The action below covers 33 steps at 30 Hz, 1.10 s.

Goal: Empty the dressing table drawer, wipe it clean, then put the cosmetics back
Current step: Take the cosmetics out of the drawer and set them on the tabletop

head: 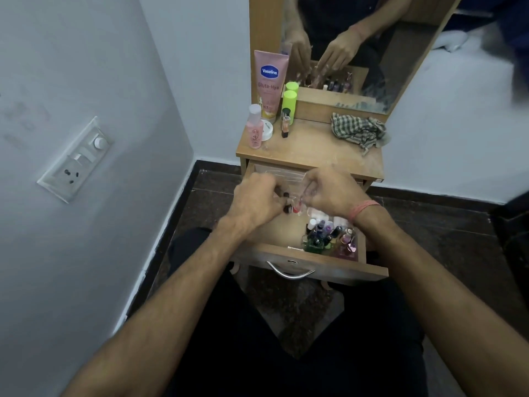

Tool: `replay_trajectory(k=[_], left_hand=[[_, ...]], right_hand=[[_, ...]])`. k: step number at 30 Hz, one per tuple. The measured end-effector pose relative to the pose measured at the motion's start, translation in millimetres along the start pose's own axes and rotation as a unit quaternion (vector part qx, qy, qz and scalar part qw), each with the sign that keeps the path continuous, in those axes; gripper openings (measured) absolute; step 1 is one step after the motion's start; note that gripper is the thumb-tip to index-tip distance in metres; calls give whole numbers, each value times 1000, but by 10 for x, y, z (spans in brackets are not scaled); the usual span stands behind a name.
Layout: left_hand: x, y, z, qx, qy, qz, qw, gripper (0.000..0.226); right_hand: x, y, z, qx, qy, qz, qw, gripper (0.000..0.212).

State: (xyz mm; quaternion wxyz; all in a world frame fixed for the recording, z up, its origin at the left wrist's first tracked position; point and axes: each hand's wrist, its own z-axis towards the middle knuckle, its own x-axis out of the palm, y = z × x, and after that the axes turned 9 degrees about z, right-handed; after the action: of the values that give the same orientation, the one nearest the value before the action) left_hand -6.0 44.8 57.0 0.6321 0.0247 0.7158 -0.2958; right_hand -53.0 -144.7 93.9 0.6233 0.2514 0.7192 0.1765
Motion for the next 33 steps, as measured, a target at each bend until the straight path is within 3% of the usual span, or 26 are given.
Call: replay_trajectory(k=[6,10,15,25,33], left_hand=[[-499,-76,494,-30,-149,-22,988,16],[-659,-187,801,-41,-211,34,976,19],[-646,-246,1058,-69,-198,101,973,17],[-514,-206,1226,-82,-164,102,978,20],[-517,-257,1167,-75,-165,93,979,25]], right_hand=[[-378,215,374,-60,-163,77,982,19],[-463,281,771,-63,-216,75,971,19],[-413,245,1151,-46,-218,44,974,17],[-335,264,1329,-51,-216,36,974,7],[-315,218,1310,-37,-212,69,974,19]])
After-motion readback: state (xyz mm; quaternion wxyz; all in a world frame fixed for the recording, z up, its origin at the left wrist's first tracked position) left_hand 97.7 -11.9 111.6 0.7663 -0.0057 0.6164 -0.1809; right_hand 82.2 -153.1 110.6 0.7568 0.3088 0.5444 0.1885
